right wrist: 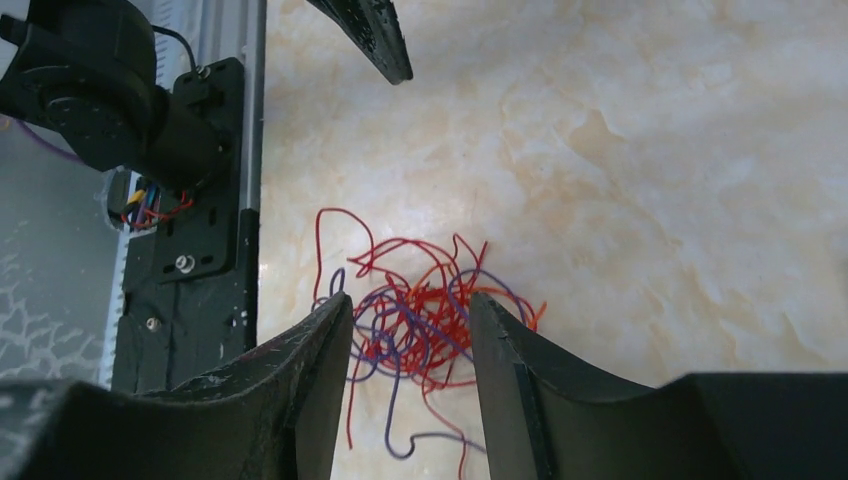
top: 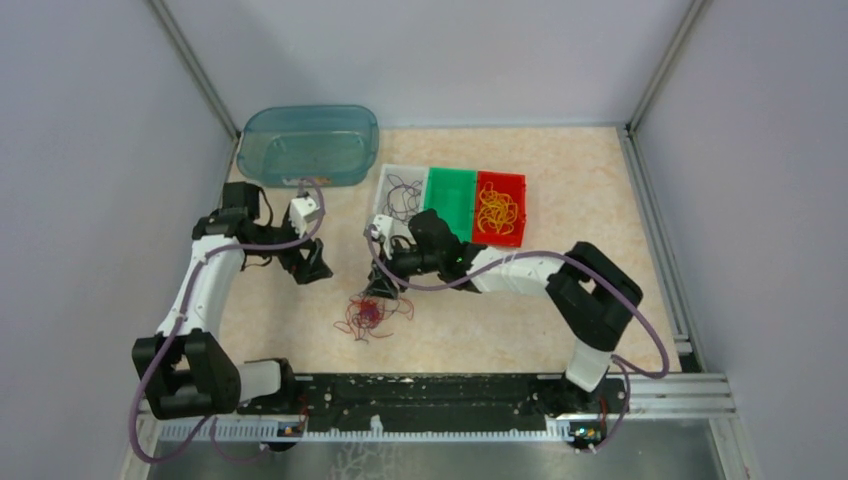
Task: Untangle the cables
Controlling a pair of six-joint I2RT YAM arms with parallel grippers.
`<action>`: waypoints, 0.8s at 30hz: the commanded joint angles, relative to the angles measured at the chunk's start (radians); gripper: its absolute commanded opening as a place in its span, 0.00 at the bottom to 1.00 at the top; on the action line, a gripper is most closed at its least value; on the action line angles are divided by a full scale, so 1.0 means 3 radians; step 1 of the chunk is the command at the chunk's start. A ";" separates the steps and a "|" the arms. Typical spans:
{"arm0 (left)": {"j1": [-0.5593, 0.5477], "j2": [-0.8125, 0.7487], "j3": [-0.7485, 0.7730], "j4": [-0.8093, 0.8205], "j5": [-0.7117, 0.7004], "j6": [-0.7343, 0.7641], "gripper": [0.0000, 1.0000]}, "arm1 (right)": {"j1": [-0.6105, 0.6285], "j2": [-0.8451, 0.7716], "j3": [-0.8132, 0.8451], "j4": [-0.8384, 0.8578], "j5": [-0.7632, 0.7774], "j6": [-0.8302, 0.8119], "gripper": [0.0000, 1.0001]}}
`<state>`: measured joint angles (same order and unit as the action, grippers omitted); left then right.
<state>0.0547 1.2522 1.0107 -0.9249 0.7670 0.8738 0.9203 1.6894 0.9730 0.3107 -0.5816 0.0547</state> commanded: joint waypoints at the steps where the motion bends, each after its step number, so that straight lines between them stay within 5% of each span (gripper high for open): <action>1: 0.0141 -0.0046 0.0073 -0.0130 0.0179 0.0208 0.99 | 0.0037 0.0299 0.0492 -0.0234 -0.0414 -0.0456 0.47; 10: 0.0210 -0.0038 0.0257 -0.0296 0.0414 0.0287 0.99 | 0.0036 0.0846 0.1212 -0.1510 -0.0540 -0.1292 0.47; 17: 0.0249 -0.0092 0.0316 -0.0266 0.0385 0.0246 0.99 | 0.0030 0.0871 0.1262 -0.1740 -0.0424 -0.1495 0.43; 19: 0.0256 -0.0108 0.0318 -0.0256 0.0385 0.0242 0.99 | 0.0030 0.0856 0.1262 -0.1738 -0.0405 -0.1513 0.38; 24: 0.0263 -0.0099 0.0337 -0.0239 0.0362 0.0207 0.99 | 0.0021 0.0703 0.1155 -0.1516 -0.0345 -0.1421 0.04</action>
<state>0.1265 1.2377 1.0805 -0.9947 0.8459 0.9306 0.9264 1.9621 1.3098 -0.2028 -0.6926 -0.3618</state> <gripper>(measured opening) 0.994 0.114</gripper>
